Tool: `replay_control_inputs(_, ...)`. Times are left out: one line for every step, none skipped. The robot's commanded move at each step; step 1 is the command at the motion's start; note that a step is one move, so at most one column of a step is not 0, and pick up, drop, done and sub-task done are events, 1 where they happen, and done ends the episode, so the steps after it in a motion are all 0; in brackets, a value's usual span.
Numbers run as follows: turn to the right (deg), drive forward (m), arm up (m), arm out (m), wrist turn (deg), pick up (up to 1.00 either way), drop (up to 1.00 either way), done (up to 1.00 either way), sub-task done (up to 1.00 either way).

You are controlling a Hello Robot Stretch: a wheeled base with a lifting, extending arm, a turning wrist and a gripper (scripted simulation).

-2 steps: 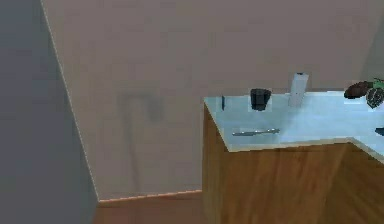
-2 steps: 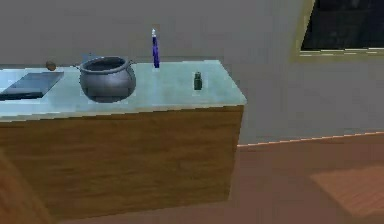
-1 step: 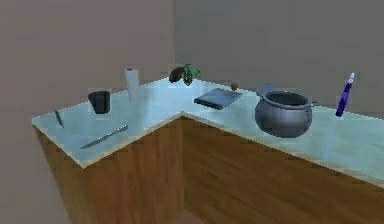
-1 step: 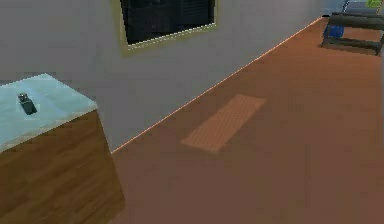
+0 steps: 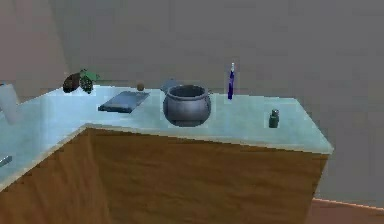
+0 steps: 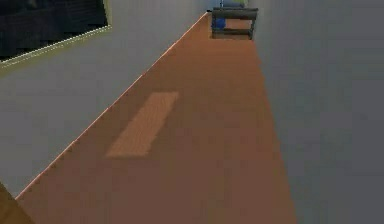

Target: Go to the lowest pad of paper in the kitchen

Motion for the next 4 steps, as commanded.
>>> replay_control_inputs(0.0, 0.35, 0.0, 0.0, 0.0, 0.0, 0.0, 0.0, 0.0)
replay_control_inputs(45.0, 0.0, 0.0, 0.0, 0.0, 0.0, 0.0, 0.0, 0.0)
replay_control_inputs(45.0, 0.0, 0.0, 0.0, 0.0, 0.0, 0.0, 0.0, 0.0)
replay_control_inputs(9.0, 0.0, 0.0, 0.0, 0.0, 0.0, 0.0, 0.0, 0.0)
